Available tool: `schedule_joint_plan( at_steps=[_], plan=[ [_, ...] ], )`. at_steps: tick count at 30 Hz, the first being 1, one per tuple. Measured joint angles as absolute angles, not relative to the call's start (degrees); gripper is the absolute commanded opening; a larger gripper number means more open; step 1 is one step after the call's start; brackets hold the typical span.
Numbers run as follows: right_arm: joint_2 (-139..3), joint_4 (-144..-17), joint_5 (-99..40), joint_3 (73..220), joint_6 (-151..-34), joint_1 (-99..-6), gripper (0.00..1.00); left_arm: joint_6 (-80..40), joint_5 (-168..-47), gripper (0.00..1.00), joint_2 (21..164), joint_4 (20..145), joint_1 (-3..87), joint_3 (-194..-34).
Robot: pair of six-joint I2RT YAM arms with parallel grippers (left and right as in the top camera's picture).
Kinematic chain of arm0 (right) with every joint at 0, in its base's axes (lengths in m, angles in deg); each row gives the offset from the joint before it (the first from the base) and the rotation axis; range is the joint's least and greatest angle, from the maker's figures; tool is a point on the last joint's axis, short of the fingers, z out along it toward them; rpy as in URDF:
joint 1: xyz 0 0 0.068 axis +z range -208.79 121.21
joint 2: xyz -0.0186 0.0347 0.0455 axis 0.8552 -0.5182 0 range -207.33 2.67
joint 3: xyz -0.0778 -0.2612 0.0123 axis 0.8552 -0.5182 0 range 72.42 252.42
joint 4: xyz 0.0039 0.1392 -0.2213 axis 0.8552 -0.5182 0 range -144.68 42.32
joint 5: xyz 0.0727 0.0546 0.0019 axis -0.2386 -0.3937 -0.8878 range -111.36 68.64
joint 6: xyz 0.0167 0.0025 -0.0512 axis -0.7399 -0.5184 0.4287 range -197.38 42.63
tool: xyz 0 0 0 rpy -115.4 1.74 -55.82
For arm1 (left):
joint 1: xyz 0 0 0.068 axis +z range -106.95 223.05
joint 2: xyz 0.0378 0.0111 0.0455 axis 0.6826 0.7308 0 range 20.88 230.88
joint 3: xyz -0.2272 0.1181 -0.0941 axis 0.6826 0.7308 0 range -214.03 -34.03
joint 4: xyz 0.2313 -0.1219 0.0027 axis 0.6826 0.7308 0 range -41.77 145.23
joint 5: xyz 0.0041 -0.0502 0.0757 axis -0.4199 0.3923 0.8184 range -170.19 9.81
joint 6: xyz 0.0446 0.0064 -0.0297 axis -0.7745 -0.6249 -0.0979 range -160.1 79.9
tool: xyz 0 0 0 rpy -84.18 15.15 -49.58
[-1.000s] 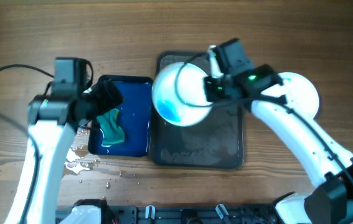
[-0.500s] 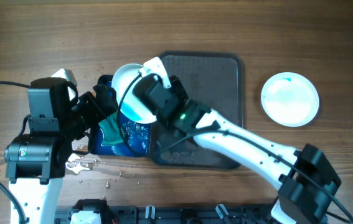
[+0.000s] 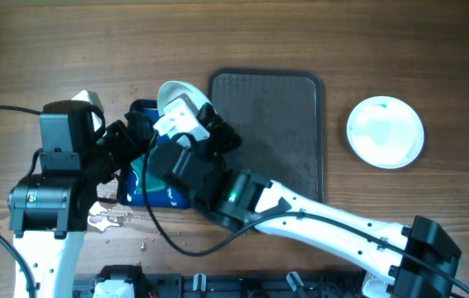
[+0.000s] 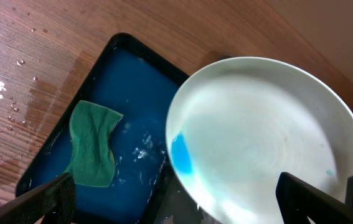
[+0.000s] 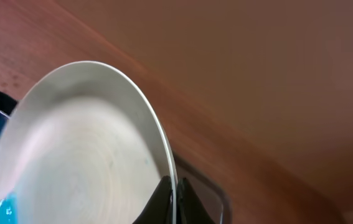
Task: Clean dirty plates on tray and stack at the side
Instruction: 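Lift the plate with the right gripper, tilt it, carry it right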
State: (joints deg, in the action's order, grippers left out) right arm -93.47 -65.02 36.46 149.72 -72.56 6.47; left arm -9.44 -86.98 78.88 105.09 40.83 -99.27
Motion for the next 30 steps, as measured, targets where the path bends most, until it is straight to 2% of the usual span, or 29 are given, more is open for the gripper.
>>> schedule_joint_plan(
  at_steps=[13,24,30],
  plan=[
    [-93.47,-58.44,39.39,149.72,-64.16,6.97,0.04,-9.44,-86.98,1.0,78.96,105.09,40.83,-99.27],
    [-93.43,-53.26,39.72,149.72,-48.73,6.97,0.04,-9.44,-86.98,1.0,78.96,105.09,40.83,-99.27],
    [-93.21,-52.74,38.85,149.72,-45.08,6.84,0.04,-9.44,-86.92,1.0,79.07,105.35,40.94,-99.27]
  ],
)
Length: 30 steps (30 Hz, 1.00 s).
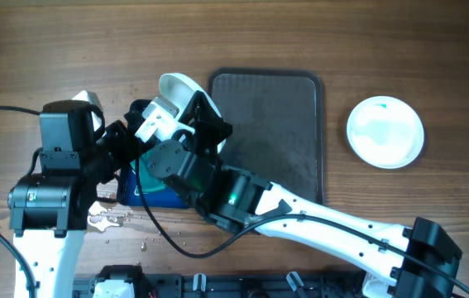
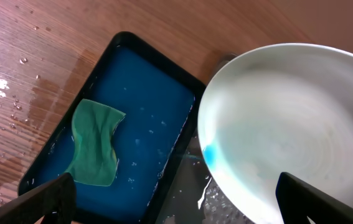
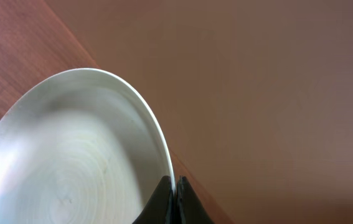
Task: Clean dirty plates on tray and stack at the side
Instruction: 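Lift the plate with the right gripper, tilt it, carry it right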
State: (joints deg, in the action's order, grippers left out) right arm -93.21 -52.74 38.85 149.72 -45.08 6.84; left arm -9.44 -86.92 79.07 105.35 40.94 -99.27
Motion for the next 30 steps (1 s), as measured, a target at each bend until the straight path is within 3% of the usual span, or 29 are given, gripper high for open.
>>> schedule_joint_plan(
  at_steps=[25,30],
  plan=[
    [-92.88,-50.77,34.1,149.72,-40.05,6.64,0.04,-9.62,-86.74,1.0,79.07,105.68,40.98,-99.27],
    [-92.88,-56.91,31.09,150.0,-56.53,3.76,0.04,-9.62,-86.98,1.0,79.07,105.39,40.96,-99.27]
  ],
)
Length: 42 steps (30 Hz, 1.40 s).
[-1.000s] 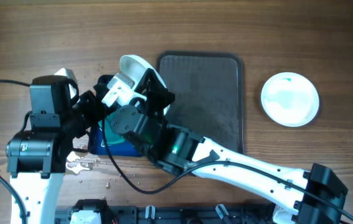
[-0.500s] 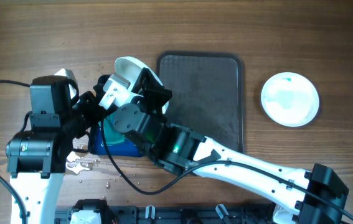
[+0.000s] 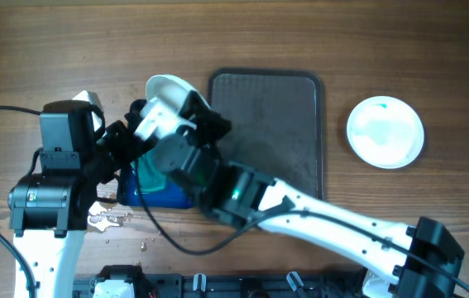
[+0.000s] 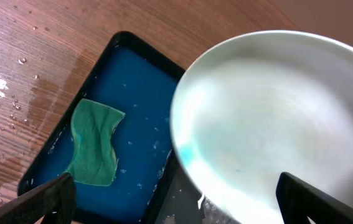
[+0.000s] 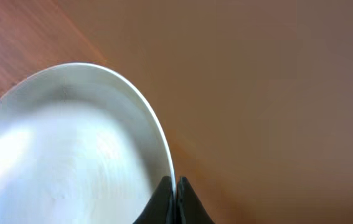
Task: Clean dirty plates on tray and stack at the side
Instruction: 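Lift the plate with the right gripper, tilt it, carry it right, then place the plate on the stack and release with the right gripper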
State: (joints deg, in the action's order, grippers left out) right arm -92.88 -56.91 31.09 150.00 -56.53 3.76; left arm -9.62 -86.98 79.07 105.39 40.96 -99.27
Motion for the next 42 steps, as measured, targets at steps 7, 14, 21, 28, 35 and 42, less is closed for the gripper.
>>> schedule_joint_plan(
  at_steps=[7,14,21,28,35,42],
  plan=[
    [-92.79,-71.06,-1.61,150.02,-88.12,-16.9,0.04,-9.62,-87.0,1.0,79.07,105.26,40.96,-99.29],
    [-85.06,-77.94,-36.08,150.02,-101.32,-41.75,0.04,-9.62,-87.0,1.0,79.07,105.24,40.96,-99.27],
    [-79.68,-100.04,-34.22,149.59,-105.04,-73.48,0.04,-9.62,-87.0,1.0,79.07,105.24,40.96,-99.27],
    [-86.98,-100.78,-30.0,138.62,-105.49,-92.76,0.18,-9.62,-87.0,1.0,79.07,105.26,40.96,-99.29],
    [-89.04,-97.46,-39.97,137.02,-98.65,-91.6,0.48,-9.62,-87.0,1.0,79.07,105.24,40.96,-99.27],
    [-74.81,-101.9,-49.59,140.45,-93.12,-79.56,0.52,-9.62,-87.0,1.0,79.05,105.24,40.96,-99.27]
  ],
)
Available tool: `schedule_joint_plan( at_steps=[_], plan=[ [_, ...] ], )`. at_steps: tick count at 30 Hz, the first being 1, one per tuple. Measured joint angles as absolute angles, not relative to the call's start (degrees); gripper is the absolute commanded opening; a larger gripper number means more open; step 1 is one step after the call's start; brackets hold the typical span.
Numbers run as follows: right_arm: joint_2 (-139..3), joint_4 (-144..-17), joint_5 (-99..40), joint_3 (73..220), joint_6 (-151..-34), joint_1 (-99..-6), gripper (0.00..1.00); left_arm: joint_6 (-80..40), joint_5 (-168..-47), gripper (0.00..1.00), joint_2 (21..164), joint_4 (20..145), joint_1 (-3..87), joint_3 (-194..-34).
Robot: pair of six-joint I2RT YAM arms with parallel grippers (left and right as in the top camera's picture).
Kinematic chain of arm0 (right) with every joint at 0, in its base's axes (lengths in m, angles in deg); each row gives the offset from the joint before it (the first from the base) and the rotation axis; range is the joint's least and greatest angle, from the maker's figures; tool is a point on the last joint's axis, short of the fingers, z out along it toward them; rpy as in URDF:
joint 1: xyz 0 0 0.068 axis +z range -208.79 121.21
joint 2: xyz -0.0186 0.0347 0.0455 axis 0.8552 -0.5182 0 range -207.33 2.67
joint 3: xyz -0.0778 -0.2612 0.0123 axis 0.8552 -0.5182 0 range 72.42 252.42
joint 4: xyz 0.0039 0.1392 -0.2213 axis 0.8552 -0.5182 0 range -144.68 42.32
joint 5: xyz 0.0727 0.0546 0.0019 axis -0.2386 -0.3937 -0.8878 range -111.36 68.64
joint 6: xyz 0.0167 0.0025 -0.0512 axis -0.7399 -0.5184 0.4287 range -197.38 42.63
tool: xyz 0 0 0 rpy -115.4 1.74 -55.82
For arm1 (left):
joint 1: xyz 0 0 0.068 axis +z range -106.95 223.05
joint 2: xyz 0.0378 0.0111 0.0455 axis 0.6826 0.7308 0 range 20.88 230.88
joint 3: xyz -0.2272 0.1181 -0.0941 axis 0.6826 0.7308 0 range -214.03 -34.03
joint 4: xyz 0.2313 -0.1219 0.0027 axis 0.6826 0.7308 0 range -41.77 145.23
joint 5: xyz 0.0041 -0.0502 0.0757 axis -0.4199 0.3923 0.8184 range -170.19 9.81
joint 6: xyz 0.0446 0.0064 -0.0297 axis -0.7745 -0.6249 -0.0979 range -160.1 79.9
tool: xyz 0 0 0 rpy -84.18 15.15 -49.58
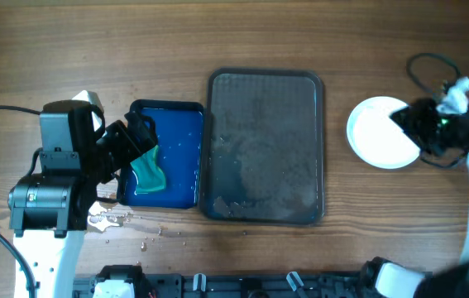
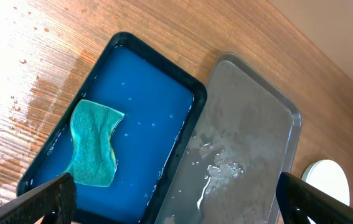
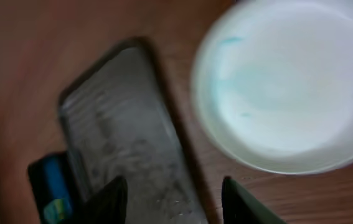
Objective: Clean dirty plates on tray and stack at the side
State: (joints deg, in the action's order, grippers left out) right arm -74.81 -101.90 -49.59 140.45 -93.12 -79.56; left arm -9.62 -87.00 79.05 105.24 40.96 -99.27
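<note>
White plates lie on the table at the far right, the top one wet with faint blue streaks. My right gripper hovers over their right edge, open and holding nothing. The grey tray in the middle is wet and carries no plates. Left of it stands a blue basin of water with a green sponge in it. My left gripper hangs open over the basin's left end, its fingers apart at the bottom corners of the left wrist view.
Water drops and a wet patch lie on the wood in front of the basin. A black cable loops at the far right edge, behind the right arm.
My right gripper, then shut on a plate held on edge over the basin, is now open at the far right over the white plates. The left arm has not moved.
At all three earlier moments my right gripper was shut on a white plate tilted over the blue basin, blue water on its lower rim, at slightly different spots. Now the plate is out of its jaws and the right arm is at the far right plates.
</note>
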Motion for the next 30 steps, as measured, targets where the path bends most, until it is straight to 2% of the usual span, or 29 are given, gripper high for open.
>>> schedule_joint_plan(
  at_steps=[1,2,3,7,11,17,23,28,30],
  plan=[
    [-70.63,-101.96,-50.53,140.95,-92.05,-76.35,0.54,-9.6,-87.0,1.0,79.07,105.24,40.96,-99.27],
    [-66.44,-102.07,-51.44,141.5,-90.92,-73.16,0.62,-9.62,-87.0,1.0,79.05,105.24,40.96,-99.27],
    [-63.2,-102.07,-51.82,141.68,-90.43,-70.58,0.99,-9.62,-87.0,1.0,79.05,105.26,40.96,-99.29],
    [-49.56,-102.18,-53.19,141.87,-89.23,-62.25,1.0,-9.62,-87.0,1.0,79.07,105.24,40.96,-99.27],
    [-40.19,-102.27,-53.35,141.98,-90.26,-61.18,1.0,-9.62,-87.0,1.0,79.07,105.26,40.96,-99.27],
    [-36.27,-106.38,-52.08,142.07,-92.9,-60.79,1.0,-9.62,-87.02,1.0,79.07,105.26,40.96,-99.27],
    [-35.81,-113.72,-44.47,141.57,-93.58,-58.05,1.0,-9.62,-87.0,1.0,79.07,105.24,40.96,-99.27],
    [-27.05,-105.63,-29.76,133.94,-93.78,-51.67,1.0,-9.62,-87.0,1.0,79.07,105.24,40.96,-99.27],
    [-20.56,-97.61,-23.29,126.86,-93.78,-49.81,1.0,-9.6,-87.02,1.0,79.05,105.22,40.96,-99.27]
  ],
)
